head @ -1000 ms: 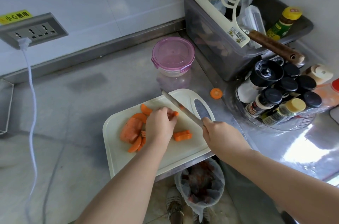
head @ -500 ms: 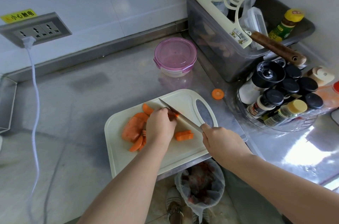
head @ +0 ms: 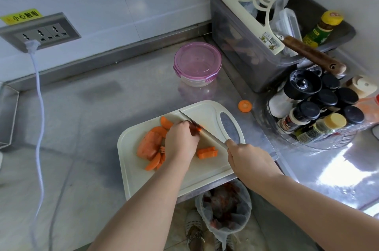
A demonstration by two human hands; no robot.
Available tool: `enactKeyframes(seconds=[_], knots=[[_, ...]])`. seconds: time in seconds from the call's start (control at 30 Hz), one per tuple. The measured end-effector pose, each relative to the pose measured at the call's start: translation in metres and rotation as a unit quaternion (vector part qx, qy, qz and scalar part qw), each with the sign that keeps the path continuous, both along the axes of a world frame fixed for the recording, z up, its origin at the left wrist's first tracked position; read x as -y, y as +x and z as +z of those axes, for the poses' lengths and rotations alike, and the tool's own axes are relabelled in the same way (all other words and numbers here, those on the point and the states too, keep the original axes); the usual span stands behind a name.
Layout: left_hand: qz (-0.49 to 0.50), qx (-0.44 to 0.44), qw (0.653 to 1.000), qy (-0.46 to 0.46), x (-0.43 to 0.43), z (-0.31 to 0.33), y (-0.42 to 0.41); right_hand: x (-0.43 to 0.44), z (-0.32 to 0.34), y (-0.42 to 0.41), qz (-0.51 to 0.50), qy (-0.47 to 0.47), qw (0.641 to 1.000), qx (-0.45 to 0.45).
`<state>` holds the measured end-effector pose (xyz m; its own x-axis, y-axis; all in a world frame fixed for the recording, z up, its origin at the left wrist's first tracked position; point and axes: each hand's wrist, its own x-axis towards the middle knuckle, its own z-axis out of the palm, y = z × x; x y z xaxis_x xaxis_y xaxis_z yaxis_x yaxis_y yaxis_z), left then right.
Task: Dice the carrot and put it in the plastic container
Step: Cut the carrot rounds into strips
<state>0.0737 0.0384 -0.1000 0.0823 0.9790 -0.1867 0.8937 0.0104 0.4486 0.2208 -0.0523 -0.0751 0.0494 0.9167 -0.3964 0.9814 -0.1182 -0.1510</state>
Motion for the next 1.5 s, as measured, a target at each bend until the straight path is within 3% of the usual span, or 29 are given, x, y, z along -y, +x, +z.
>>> enactKeyframes(seconds=[0.23,0.37,0.63,0.77,0.83,0.9,0.97,1.1,1.3,1.5], knots=[[0.005,0.012,1.000,-0.001,0.000,-0.001,0.002,-0.003,-0.005,-0.001,0.013,-0.019,0.999,0.029],[0.007,0.019,1.000,0.005,-0.002,-0.003,0.001,-0.003,-0.007,0.004,0.004,-0.006,1.000,-0.002],[-0.013,0.067,0.998,-0.003,-0.025,-0.007,-0.002,-0.007,-0.002,0.018,0.007,0.094,0.996,-0.001],[0.082,0.157,0.984,0.031,-0.047,0.005,-0.031,-0.001,0.000,0.028,0.064,0.156,0.986,0.020],[0.119,0.197,0.971,0.067,-0.057,0.018,-0.045,-0.001,0.001,0.029,0.089,0.142,0.985,0.047],[0.065,0.194,0.976,0.071,-0.064,0.029,-0.046,-0.003,0.000,0.030,0.101,0.151,0.981,0.073],[-0.063,0.184,0.981,0.015,-0.064,0.037,-0.037,-0.005,0.001,0.030,0.116,0.159,0.977,0.080],[-0.239,0.090,0.964,-0.073,-0.060,0.032,-0.015,-0.007,0.002,0.030,0.123,0.157,0.975,0.096],[-0.267,0.031,0.960,-0.074,-0.060,0.016,-0.003,-0.008,-0.003,0.029,0.128,0.155,0.972,0.119],[-0.232,0.040,0.971,-0.047,-0.061,0.016,0.003,0.000,-0.003,0.034,0.118,0.151,0.976,0.099]])
